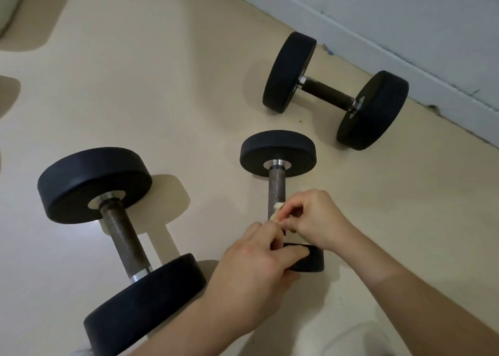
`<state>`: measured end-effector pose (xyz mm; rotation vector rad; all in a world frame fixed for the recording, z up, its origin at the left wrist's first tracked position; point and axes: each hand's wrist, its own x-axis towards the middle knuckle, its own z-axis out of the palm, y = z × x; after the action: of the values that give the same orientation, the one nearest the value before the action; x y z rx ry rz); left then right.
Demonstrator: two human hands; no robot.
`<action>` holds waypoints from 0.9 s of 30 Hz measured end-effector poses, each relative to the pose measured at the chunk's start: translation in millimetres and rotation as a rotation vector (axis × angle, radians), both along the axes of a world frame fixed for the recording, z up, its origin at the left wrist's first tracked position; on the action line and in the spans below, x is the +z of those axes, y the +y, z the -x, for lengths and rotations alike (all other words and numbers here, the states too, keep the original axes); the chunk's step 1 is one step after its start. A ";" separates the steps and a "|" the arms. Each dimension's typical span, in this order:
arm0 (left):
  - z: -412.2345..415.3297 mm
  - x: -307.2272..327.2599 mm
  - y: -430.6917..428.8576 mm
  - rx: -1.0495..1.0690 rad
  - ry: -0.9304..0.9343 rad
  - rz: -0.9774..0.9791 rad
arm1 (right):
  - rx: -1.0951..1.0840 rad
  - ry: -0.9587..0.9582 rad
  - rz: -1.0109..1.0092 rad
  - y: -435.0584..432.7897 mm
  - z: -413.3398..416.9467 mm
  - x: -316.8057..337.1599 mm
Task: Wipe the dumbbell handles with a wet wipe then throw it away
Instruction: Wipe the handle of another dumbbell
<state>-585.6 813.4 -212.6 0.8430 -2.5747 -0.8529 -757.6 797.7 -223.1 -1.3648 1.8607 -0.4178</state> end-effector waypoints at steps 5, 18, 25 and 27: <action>0.7 -6.1 0.4 -0.010 0.017 0.021 | -0.200 0.146 0.193 -29.4 7.8 -6.3; 3.7 -10.2 -8.1 -0.085 0.084 -0.013 | 0.057 0.170 0.002 -3.9 2.1 6.4; 10.5 -17.0 2.3 -0.100 0.084 0.064 | -0.187 0.181 0.140 -19.5 19.9 -6.0; 10.5 -17.8 -1.1 -0.101 0.109 0.007 | -0.072 0.122 0.046 1.1 12.4 -1.7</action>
<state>-596.0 812.3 -230.4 0.6502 -2.5414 -0.8923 -770.0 798.8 -224.8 -1.3840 2.0154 -0.4245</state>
